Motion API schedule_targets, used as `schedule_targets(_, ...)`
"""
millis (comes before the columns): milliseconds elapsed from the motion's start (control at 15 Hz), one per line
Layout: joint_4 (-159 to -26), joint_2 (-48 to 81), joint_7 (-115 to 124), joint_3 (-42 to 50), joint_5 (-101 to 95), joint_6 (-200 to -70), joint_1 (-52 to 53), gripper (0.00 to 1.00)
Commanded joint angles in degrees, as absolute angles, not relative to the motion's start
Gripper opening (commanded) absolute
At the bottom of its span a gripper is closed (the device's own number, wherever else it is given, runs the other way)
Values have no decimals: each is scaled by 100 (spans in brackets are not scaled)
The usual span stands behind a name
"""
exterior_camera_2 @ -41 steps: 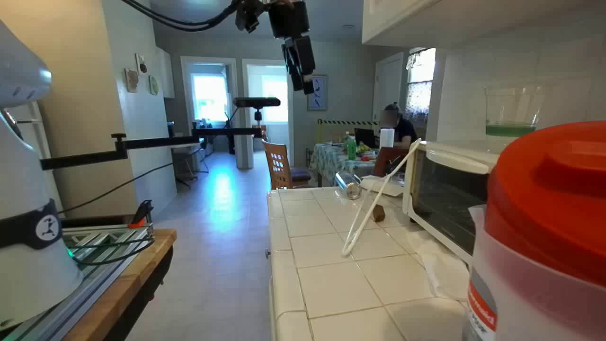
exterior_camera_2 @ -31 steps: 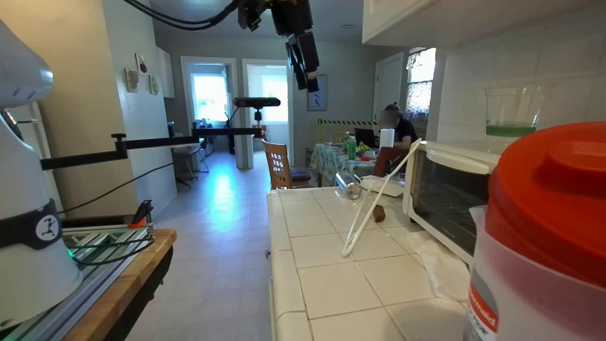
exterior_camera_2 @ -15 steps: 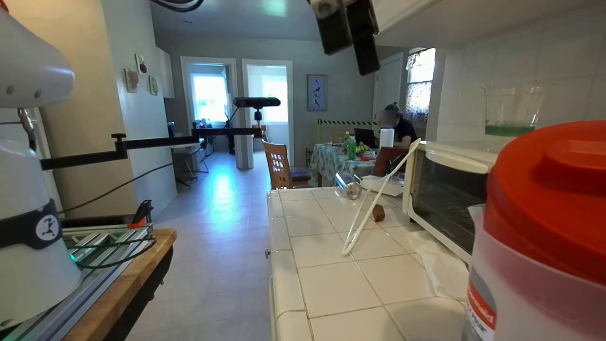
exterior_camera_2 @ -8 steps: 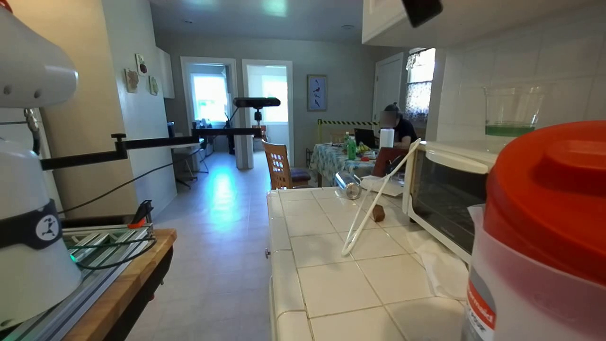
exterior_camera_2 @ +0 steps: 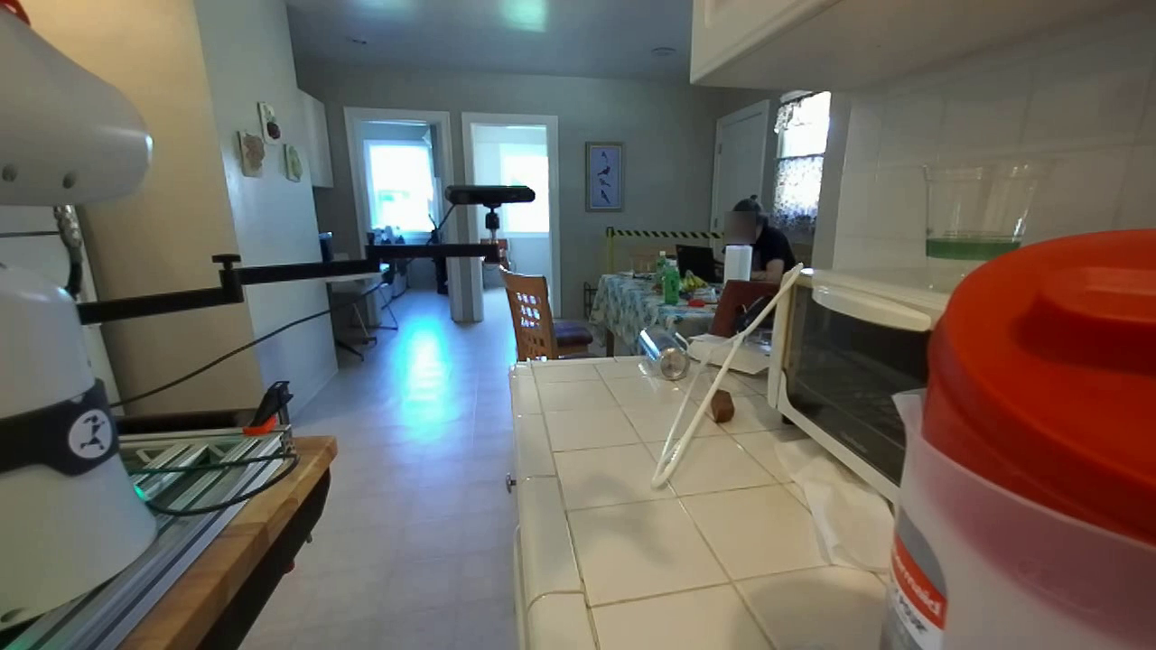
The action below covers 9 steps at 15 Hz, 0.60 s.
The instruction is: Remove the red lid from the clear jug then place the clear cup in the jug.
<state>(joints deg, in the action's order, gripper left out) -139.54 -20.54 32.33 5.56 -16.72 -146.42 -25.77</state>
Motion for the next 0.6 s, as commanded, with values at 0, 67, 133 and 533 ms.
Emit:
schedule_targets(0, -14006, -2089, 2946, 659, -1428, -14856, -2342, 100)
schedule_targets(67, -14020, -2055, 2862, 691, -1371, -15047, -2273, 100)
schedule_targets(133, -14010, -2016, 2819, 698, -1340, -15187, -2230, 100)
schedule_targets(533, -14014, -1765, 2083, 991, -392, -15763, -1839, 100)
